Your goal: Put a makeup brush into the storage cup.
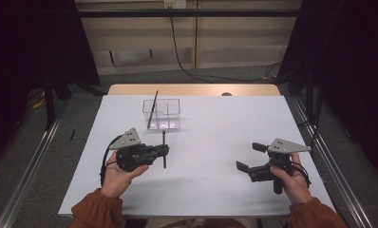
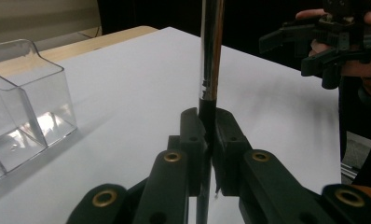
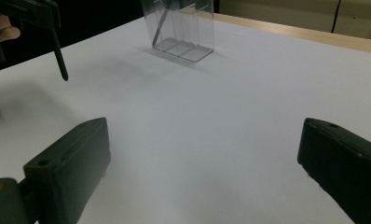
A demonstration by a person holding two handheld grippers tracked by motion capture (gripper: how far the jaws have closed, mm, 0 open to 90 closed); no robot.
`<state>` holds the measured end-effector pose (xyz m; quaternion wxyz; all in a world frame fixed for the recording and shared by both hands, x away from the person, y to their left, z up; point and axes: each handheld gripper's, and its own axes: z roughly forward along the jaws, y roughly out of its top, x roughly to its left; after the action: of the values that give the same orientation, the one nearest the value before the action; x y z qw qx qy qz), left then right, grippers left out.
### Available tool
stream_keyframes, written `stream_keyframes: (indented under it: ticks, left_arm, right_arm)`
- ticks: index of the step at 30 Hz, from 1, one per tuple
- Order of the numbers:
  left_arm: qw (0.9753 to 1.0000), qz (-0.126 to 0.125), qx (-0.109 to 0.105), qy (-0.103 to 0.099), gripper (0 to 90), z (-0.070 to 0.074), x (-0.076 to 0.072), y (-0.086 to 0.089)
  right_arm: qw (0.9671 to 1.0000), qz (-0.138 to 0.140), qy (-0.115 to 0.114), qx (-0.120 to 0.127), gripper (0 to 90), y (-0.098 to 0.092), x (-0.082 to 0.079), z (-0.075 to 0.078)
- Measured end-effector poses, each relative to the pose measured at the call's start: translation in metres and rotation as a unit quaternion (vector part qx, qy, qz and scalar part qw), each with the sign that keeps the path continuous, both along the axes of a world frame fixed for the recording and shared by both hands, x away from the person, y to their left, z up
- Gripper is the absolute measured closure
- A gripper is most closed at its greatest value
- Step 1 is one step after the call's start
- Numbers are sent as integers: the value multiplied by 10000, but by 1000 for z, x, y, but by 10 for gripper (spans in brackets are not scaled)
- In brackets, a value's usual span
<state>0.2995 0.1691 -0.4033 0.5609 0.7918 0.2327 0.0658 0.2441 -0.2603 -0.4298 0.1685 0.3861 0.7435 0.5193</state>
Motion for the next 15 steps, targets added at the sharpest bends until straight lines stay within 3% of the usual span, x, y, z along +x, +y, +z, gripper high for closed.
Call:
stream_keyframes:
  ticks: [3, 15]
  left_arm:
    - [10000, 63, 0, -38, 839, 3, 0, 5]
    - [9997, 207, 42, -141, 840, 12, 1, 20]
  right_arm:
    - [9997, -164, -176, 40, 14, -6, -1, -2]
    - [9983, -507, -276, 85, 13, -28, -9, -12]
